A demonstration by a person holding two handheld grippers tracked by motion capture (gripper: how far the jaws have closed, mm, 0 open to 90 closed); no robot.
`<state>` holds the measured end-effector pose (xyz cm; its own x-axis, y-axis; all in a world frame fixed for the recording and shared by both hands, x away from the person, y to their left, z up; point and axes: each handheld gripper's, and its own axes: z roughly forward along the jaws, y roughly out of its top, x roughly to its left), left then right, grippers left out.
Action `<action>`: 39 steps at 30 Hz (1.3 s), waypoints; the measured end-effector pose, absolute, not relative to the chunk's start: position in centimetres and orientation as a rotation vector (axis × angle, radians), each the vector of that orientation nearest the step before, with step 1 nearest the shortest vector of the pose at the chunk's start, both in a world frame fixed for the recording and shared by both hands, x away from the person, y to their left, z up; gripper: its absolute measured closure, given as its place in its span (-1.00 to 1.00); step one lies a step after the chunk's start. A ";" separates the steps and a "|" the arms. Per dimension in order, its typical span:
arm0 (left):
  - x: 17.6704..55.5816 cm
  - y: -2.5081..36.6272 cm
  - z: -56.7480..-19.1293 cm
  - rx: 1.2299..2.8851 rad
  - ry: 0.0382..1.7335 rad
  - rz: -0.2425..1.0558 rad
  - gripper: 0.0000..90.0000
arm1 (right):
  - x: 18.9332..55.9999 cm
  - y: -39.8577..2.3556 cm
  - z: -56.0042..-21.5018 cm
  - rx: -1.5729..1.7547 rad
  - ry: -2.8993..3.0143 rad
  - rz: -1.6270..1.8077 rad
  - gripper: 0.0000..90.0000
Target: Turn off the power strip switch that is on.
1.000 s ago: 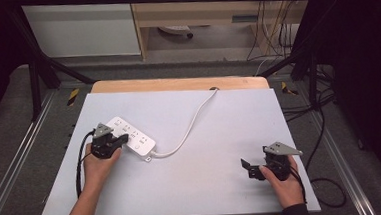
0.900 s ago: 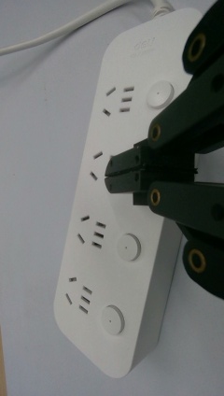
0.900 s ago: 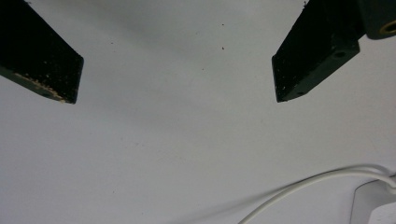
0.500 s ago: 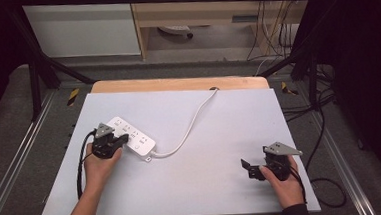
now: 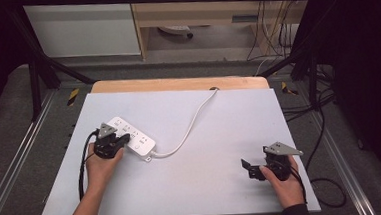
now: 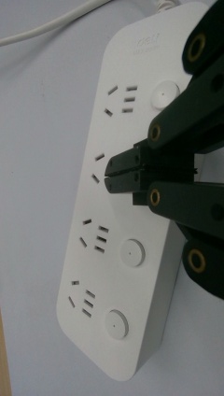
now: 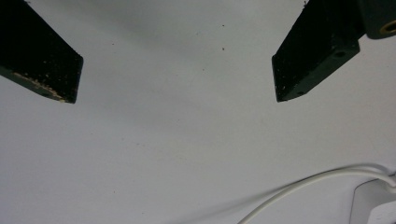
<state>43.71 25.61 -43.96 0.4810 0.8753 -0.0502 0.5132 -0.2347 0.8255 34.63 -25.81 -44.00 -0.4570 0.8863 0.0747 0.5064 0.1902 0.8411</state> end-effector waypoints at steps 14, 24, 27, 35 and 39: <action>43.7 25.8 -44.0 1.877 1.162 0.535 1.00 | 34.7 -25.8 -44.1 1.301 2.043 1.180 -0.94; 43.3 25.7 -43.9 1.883 1.119 0.601 1.00 | 34.7 -25.9 -44.0 1.306 2.031 1.187 -0.94; 43.2 25.8 -43.8 1.856 1.134 0.574 1.00 | 34.7 -25.9 -43.9 1.300 2.025 1.193 -0.94; 42.8 25.6 -43.1 1.807 1.121 0.532 1.00 | 34.7 -26.1 -43.8 1.299 2.016 1.200 -0.94; 42.6 25.9 -42.5 1.761 1.121 0.524 1.00 | 34.6 -26.0 -43.7 1.292 2.017 1.202 -0.94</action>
